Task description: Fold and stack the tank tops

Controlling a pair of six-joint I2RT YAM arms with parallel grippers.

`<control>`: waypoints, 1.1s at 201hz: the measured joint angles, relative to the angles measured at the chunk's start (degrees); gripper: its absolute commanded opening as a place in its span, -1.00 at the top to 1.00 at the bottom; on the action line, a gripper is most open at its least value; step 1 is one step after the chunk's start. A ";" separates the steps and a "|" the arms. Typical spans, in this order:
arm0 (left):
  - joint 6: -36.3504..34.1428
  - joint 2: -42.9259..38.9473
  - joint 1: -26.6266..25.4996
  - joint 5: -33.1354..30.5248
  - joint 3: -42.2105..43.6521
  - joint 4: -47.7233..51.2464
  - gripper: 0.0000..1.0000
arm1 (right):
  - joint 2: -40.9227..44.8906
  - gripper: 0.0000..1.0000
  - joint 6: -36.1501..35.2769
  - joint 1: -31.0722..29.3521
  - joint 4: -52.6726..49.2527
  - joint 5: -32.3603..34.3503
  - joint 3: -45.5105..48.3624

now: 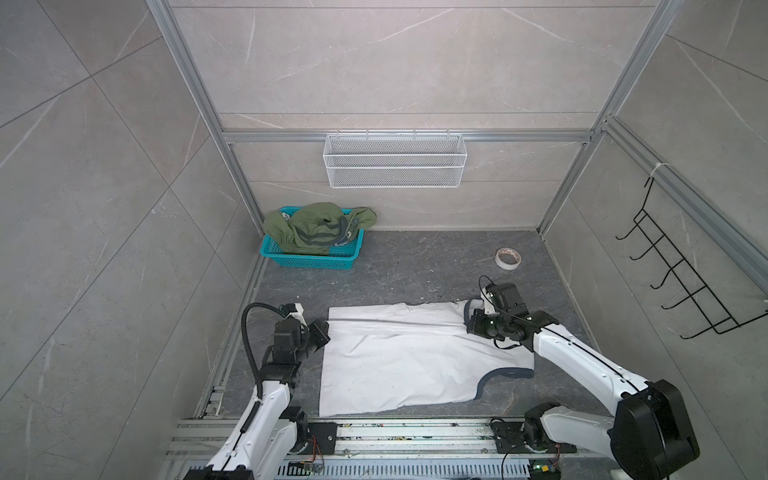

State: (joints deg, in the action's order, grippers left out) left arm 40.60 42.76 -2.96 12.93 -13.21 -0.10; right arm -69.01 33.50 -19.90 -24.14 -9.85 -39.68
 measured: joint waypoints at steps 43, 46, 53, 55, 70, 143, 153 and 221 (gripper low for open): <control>3.43 -7.43 0.00 -2.12 3.17 9.27 0.36 | 0.55 0.12 4.55 -0.31 -0.68 -0.66 4.57; 3.82 -7.50 0.00 -2.29 2.84 10.25 0.30 | 0.57 0.08 4.28 -0.31 -1.03 -0.59 4.35; 4.02 -7.54 0.00 -3.65 1.60 12.92 0.19 | 0.81 -0.03 4.50 -0.31 -2.34 0.33 3.61; 4.09 -7.52 0.00 -3.89 1.14 13.66 0.16 | 0.87 -0.05 4.74 -0.33 -2.54 0.52 3.45; 3.76 -6.80 0.00 -7.17 -3.58 20.06 0.09 | 1.99 -0.15 4.74 -0.31 -6.71 3.76 0.17; 2.62 11.02 -6.99 -8.13 -27.17 23.58 0.10 | -1.57 -0.12 3.08 14.97 -14.88 11.50 -16.72; 2.38 16.50 -11.43 -8.17 -29.18 22.47 0.09 | -4.42 -0.12 2.93 17.73 -14.86 11.08 -17.86; 2.34 39.21 -23.69 -7.04 -31.28 14.32 0.08 | -22.82 -0.08 3.41 23.17 -14.97 11.43 -27.56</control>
State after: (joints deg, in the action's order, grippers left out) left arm 42.94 81.97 -26.65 5.89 -44.49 14.22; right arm -91.83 36.91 3.27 -39.11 1.58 -67.24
